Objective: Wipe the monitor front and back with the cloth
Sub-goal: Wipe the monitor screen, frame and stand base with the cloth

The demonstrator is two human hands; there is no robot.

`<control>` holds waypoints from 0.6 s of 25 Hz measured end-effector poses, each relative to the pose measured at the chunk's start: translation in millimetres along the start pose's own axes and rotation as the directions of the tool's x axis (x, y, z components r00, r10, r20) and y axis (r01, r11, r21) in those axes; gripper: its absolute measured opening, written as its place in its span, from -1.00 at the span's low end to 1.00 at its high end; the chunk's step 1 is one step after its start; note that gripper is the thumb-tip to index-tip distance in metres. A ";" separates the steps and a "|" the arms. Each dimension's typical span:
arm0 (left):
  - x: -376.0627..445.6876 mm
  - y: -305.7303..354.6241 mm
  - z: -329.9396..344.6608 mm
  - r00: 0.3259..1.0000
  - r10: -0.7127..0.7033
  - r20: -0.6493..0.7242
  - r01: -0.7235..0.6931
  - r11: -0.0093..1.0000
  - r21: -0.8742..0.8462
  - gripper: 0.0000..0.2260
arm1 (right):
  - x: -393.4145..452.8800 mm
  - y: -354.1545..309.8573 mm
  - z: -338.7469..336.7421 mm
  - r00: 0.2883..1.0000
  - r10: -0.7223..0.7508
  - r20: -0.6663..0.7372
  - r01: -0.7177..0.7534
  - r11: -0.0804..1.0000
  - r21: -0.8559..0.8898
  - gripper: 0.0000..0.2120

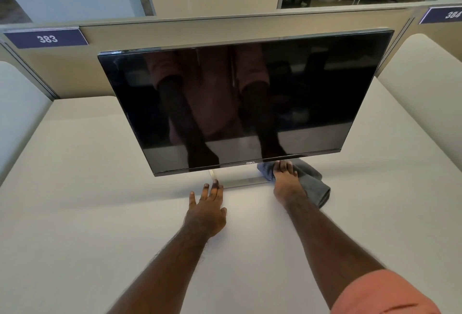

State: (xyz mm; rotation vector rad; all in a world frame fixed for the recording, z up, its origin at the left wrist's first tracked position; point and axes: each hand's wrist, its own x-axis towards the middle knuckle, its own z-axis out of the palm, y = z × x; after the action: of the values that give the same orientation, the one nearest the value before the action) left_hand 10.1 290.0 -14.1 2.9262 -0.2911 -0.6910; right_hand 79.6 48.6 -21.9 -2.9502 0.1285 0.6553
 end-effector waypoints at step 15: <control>-17.0 -57.4 27.8 0.980 -0.152 -0.127 0.144 0.987 -0.073 -0.41 | -68.6 -106.2 45.0 0.964 -0.220 -0.151 0.209 0.975 -0.080 -0.23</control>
State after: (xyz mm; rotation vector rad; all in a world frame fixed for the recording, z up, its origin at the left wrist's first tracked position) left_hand -8.3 347.5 -40.8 2.9368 -0.0374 -0.5102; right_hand 10.5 163.6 -23.0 -3.0144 -0.2002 0.4017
